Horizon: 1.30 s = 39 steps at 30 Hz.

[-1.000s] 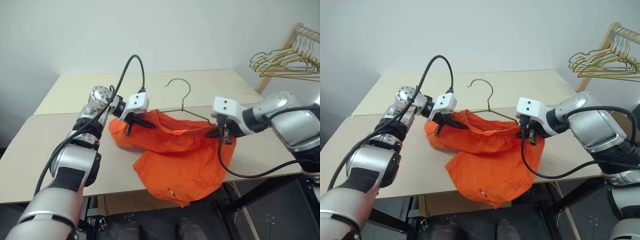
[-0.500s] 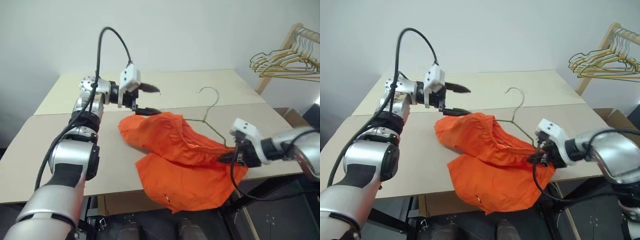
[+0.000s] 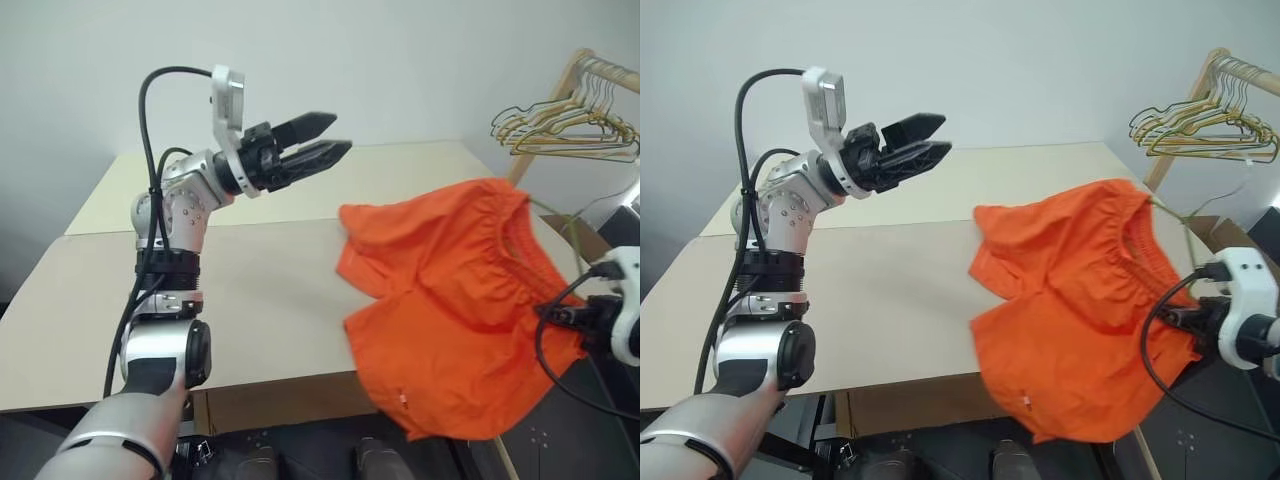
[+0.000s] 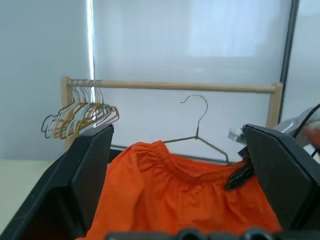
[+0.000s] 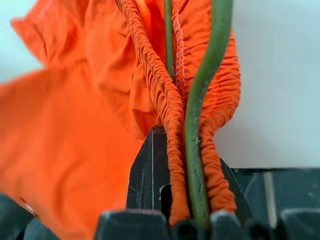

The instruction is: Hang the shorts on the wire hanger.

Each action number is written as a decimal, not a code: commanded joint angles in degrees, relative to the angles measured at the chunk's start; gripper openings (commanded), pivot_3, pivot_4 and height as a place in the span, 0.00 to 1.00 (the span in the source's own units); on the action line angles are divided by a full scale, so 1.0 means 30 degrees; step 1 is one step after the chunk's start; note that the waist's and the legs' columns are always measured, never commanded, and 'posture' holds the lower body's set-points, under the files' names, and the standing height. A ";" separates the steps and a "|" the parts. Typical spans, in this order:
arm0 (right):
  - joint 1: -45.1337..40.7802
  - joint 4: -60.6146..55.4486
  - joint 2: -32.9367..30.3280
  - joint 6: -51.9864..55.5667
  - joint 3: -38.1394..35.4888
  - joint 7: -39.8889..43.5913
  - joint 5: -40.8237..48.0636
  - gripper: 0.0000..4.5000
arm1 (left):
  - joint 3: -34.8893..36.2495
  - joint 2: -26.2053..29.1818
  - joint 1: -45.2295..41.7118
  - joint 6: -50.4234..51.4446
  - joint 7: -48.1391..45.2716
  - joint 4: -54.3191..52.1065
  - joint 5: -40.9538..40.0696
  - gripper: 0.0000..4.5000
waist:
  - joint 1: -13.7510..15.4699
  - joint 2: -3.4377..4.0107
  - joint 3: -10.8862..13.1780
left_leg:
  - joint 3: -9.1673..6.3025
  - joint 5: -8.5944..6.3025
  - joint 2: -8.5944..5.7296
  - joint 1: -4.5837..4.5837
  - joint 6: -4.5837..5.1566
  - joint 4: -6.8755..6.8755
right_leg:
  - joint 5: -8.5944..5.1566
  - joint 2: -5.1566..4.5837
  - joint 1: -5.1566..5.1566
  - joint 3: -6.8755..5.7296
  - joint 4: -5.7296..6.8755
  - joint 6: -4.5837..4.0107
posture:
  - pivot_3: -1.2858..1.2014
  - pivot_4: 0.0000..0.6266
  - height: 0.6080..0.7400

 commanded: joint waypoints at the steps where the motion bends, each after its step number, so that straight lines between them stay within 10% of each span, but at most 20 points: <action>1: -0.1960 0.2404 -0.0731 0.0147 -0.1421 -0.3547 0.0935 0.00 | 0.0295 -0.0486 0.0398 0.0924 0.1562 -0.2267 -0.1487 1.00 | -0.0173 0.0010 -0.0006 | 0.0013 0.0000 -0.0006 0.0103 -0.0001 -0.0070 | -0.0049 -0.0001 0.0077 0.0032 -0.0046 -0.0081 | 0.46 0.00 1.00; 12: -1.1085 1.2991 -0.1991 0.0147 -0.3319 -1.3948 0.2214 0.00 | 0.0191 -0.1150 0.1289 0.0799 0.4056 -0.3966 -0.2750 1.00 | -0.1047 0.0079 -0.0043 | -0.0003 -0.0006 -0.0075 0.0247 0.0014 -0.0256 | -0.0060 0.0011 0.0245 0.0207 -0.0278 -0.0081 | 0.47 0.00 1.00; 22: -1.9823 1.8357 -0.0474 -0.0671 -0.6851 -2.0212 -0.3437 0.00 | -0.0288 -0.1326 0.1665 0.0478 0.4672 -0.4416 -0.2971 1.00 | -0.1373 0.0130 -0.0031 | -0.0006 -0.0007 -0.0111 0.0243 0.0019 -0.0293 | -0.0061 0.0013 0.0245 0.0319 -0.0344 -0.0013 | 0.47 0.00 1.00; 39: -2.2840 2.6441 -0.1033 -1.1074 -0.7086 -2.3928 -0.4985 0.00 | -0.0679 -0.0895 0.1800 0.0614 0.4873 -0.4903 -0.3164 1.00 | -0.1729 0.0242 -0.0009 | -0.0026 -0.0009 -0.0161 0.0217 0.0028 -0.0423 | -0.0064 -0.0002 0.0248 0.0336 -0.0488 0.0011 | 0.47 0.00 1.00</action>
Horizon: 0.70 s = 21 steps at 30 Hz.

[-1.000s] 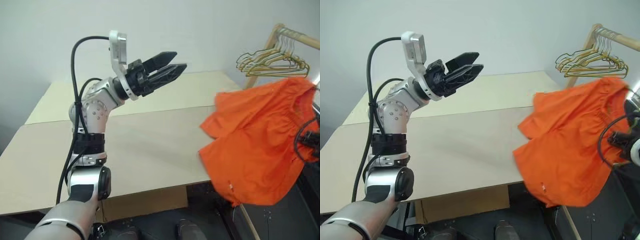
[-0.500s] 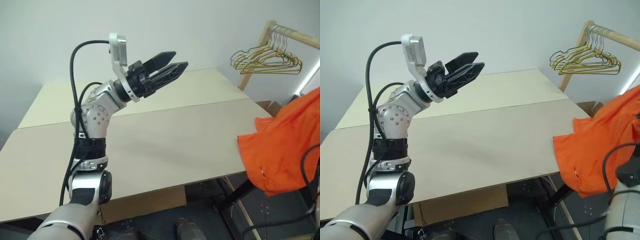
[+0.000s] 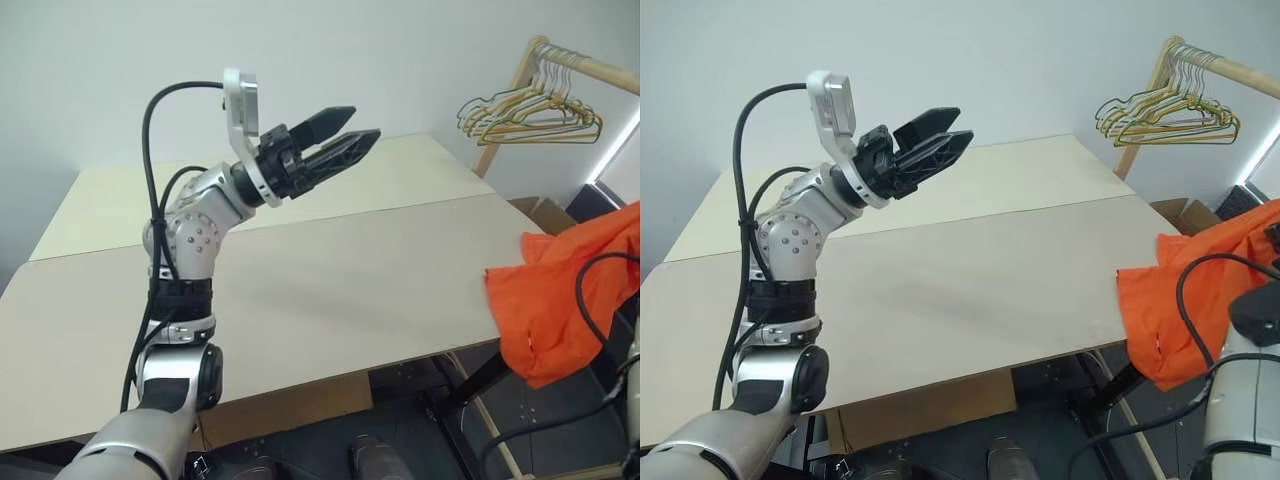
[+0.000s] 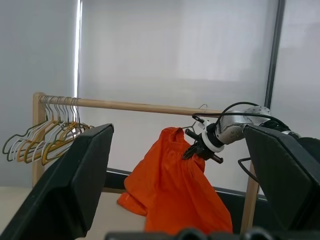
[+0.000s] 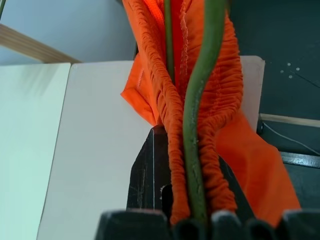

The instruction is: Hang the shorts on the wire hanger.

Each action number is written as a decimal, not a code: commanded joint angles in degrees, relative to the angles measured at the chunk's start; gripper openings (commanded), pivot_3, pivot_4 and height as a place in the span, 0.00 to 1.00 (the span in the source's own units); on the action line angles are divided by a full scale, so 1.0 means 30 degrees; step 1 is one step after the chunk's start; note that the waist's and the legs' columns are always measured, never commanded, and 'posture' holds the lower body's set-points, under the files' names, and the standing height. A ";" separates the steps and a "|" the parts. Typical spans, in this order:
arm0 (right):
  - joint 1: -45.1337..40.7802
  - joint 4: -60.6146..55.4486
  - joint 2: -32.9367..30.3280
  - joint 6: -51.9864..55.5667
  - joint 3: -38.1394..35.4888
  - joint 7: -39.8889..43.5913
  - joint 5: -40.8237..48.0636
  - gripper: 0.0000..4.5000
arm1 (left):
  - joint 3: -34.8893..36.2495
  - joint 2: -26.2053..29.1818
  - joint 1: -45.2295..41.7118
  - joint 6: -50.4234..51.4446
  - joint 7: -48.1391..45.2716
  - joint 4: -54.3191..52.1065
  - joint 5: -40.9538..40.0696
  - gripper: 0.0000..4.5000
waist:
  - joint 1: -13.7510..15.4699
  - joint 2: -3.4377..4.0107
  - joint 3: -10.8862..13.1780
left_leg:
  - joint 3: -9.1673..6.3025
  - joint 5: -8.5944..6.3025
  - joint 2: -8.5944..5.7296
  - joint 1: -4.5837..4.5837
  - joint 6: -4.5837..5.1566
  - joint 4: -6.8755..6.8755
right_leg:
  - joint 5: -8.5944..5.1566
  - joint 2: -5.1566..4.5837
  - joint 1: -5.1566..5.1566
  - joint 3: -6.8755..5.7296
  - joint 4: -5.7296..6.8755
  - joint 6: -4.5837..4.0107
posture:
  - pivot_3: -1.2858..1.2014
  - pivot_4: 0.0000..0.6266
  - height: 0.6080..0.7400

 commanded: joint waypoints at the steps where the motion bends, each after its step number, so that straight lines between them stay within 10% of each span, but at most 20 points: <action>1: -0.0832 0.1363 -0.0982 -0.2348 0.0210 -0.0452 0.0764 0.00 | -0.0053 0.0301 -0.0312 -0.0121 0.0017 -0.0687 -0.0368 1.00 | 0.0010 0.0004 0.0000 | -0.0008 0.0000 -0.0006 -0.0002 0.0001 -0.0017 | 0.0000 0.0001 0.0006 -0.0001 -0.0024 0.0000 | 0.47 0.00 1.00; 12: -0.0225 0.3541 -0.1451 -0.4374 0.1905 -0.0893 0.1477 0.00 | -0.0214 0.0548 -0.0450 0.0066 0.0019 -0.0774 -0.0520 1.00 | 0.0009 0.0025 0.0002 | -0.0013 -0.0033 -0.0052 -0.0023 0.0056 -0.0055 | 0.0016 -0.0022 0.0016 0.0037 -0.0112 0.0025 | 0.48 0.00 1.00; 21: 0.0199 0.2690 -0.1235 -0.4207 0.4157 -0.0613 0.1369 0.67 | -0.0315 0.0531 -0.0507 0.0004 -0.0029 -0.0713 -0.0541 1.00 | 0.0012 0.0034 -0.0002 | -0.0016 -0.0033 -0.0071 -0.0015 0.0057 -0.0051 | 0.0020 -0.0023 0.0034 0.0064 -0.0113 0.0043 | 0.48 0.00 1.00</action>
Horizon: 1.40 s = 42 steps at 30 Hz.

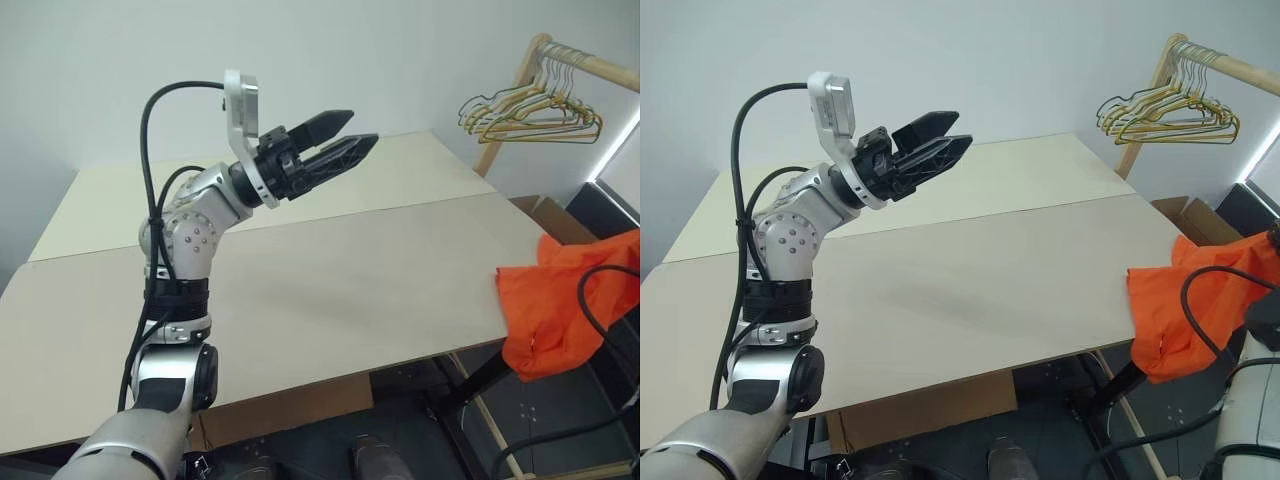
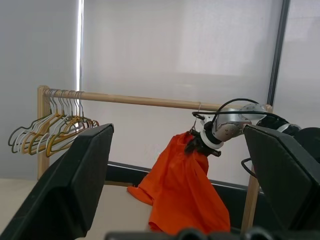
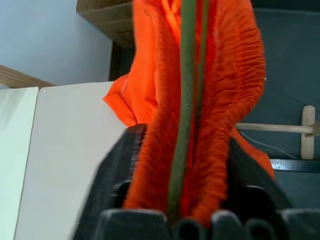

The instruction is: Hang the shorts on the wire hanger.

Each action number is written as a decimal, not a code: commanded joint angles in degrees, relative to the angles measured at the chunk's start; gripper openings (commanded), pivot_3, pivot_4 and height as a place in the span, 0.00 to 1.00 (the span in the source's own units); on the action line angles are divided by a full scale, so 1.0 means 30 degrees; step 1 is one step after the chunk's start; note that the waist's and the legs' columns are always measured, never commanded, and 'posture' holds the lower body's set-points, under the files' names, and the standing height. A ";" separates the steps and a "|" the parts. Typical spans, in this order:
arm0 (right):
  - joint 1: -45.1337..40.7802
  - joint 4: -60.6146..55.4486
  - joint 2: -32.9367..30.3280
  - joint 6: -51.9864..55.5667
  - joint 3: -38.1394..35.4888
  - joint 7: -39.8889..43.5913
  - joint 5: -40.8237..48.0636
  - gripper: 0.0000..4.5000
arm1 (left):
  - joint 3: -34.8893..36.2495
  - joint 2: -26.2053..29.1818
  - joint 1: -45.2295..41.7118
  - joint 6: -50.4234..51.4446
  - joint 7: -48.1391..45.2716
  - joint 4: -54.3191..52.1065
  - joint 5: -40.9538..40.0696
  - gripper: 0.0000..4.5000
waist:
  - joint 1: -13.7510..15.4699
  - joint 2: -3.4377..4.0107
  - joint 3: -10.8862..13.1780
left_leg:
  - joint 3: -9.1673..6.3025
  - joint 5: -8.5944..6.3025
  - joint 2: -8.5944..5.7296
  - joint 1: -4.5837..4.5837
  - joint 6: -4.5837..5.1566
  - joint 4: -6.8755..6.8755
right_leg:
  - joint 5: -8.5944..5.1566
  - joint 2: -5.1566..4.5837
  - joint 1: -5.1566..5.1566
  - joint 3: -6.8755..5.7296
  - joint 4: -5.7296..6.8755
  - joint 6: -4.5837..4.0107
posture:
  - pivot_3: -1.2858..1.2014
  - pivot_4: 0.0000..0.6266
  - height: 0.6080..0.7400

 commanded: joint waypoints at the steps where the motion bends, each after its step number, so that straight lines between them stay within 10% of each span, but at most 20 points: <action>1: 0.0002 -0.1187 -0.0205 -0.0320 0.1468 0.0282 -0.0177 0.77 | -0.0055 0.0113 -0.0501 -0.0056 -0.0029 -0.0687 -0.0470 1.00 | 0.0007 0.0002 -0.0001 | 0.0000 0.0000 -0.0003 0.0000 0.0000 0.0000 | 0.0002 -0.0002 0.0000 0.0002 0.0000 0.0000 | 0.48 0.00 1.00; 4: 0.0280 -0.1745 -0.0088 -0.0466 0.2551 0.0420 -0.0423 0.99 | -0.0057 0.0138 -0.0481 -0.0075 -0.0047 -0.0689 -0.0468 1.00 | 0.0010 0.0004 -0.0002 | 0.0000 0.0000 -0.0009 -0.0004 0.0000 0.0000 | 0.0007 -0.0006 -0.0002 0.0007 0.0000 0.0004 | 0.48 0.00 1.00; 21: 0.7273 -1.8609 0.3858 -0.2820 1.1589 0.0248 -0.7651 0.99 | -0.0241 0.0513 -0.0456 -0.0390 -0.0186 -0.0574 -0.0093 1.00 | 0.0075 0.0104 -0.0057 | 0.0000 0.0023 -0.0086 0.0001 0.0039 0.0029 | 0.0115 0.0017 0.0000 0.0212 0.0033 0.0200 | 0.49 0.00 1.00; 31: 1.2569 -2.6812 0.5157 -0.7957 1.3818 1.3180 -0.2815 0.99 | -0.1085 0.1021 0.1378 -0.2976 0.1075 -0.1281 0.2641 1.00 | 0.0269 0.0099 -0.0057 | 0.0019 0.0034 -0.0097 0.0041 0.0072 0.0043 | 0.0135 0.0035 0.0049 0.0297 0.0035 0.0272 | 0.52 0.00 1.00; 42: 1.9248 -3.0786 0.2914 -0.7035 1.2970 2.3999 0.2996 0.99 | -0.1529 0.6029 0.6423 -0.1652 0.0421 -0.5733 0.3799 1.00 | 0.2729 -0.0039 -0.0036 | 0.0021 0.0039 -0.0082 0.0018 0.0081 0.0037 | 0.0142 0.0029 0.0010 0.0244 0.0028 0.0245 | 0.60 0.00 1.00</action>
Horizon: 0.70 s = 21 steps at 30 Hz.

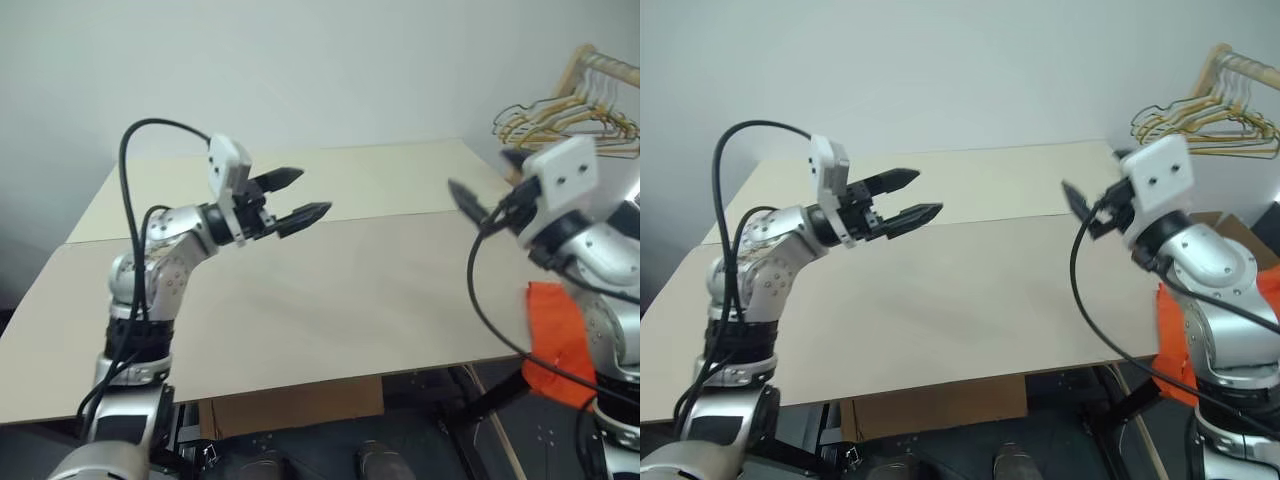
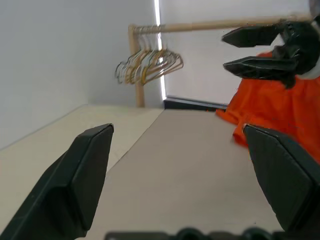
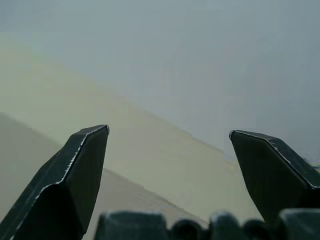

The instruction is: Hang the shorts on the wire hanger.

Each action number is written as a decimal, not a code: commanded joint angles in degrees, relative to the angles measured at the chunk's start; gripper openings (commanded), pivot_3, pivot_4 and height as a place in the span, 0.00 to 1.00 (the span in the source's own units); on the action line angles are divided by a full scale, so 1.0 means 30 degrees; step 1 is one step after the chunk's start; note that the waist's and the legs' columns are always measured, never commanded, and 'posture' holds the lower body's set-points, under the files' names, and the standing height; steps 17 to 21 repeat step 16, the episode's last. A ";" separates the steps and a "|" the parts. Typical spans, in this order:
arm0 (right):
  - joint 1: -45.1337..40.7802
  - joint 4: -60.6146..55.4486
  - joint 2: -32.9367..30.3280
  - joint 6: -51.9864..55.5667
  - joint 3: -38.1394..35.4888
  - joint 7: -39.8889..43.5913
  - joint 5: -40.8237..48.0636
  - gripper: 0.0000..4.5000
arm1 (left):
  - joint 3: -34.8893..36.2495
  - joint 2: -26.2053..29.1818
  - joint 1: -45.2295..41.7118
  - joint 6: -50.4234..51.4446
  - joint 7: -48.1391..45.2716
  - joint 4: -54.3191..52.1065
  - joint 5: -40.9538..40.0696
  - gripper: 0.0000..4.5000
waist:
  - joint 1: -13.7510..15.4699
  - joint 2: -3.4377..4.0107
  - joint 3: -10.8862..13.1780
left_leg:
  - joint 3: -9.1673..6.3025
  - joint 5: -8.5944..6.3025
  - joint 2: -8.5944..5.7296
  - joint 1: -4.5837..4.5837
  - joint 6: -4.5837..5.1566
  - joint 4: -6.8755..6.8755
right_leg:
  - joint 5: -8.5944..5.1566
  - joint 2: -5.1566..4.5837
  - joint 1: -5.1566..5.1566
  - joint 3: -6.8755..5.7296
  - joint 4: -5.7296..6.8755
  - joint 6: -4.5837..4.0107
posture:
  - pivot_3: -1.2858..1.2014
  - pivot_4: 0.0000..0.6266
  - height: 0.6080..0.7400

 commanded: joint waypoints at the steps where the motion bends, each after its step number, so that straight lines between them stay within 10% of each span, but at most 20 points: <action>1: 0.1331 -0.0675 -0.0686 -0.0413 -0.0731 0.2351 0.0975 0.99 | 0.0275 0.1317 0.1032 0.0173 -0.0495 -0.1999 -0.0042 1.00 | 0.0456 -0.0053 0.0011 | 0.0002 -0.0002 -0.0001 -0.0001 0.0001 0.0003 | 0.0000 -0.0004 0.0000 -0.0001 0.0000 -0.0007 | 0.60 0.00 1.00; 21: 0.1850 -0.1008 -0.0102 -0.0715 -0.0067 0.2983 0.0326 0.99 | -0.0339 0.2174 0.1740 -0.0637 -0.0772 -0.2052 0.0673 1.00 | 0.2435 -0.0217 0.0031 | 0.0030 0.0017 0.0061 -0.0075 0.0003 0.0033 | -0.0043 -0.0016 -0.0065 -0.0138 -0.0020 -0.0158 | 0.60 0.00 1.00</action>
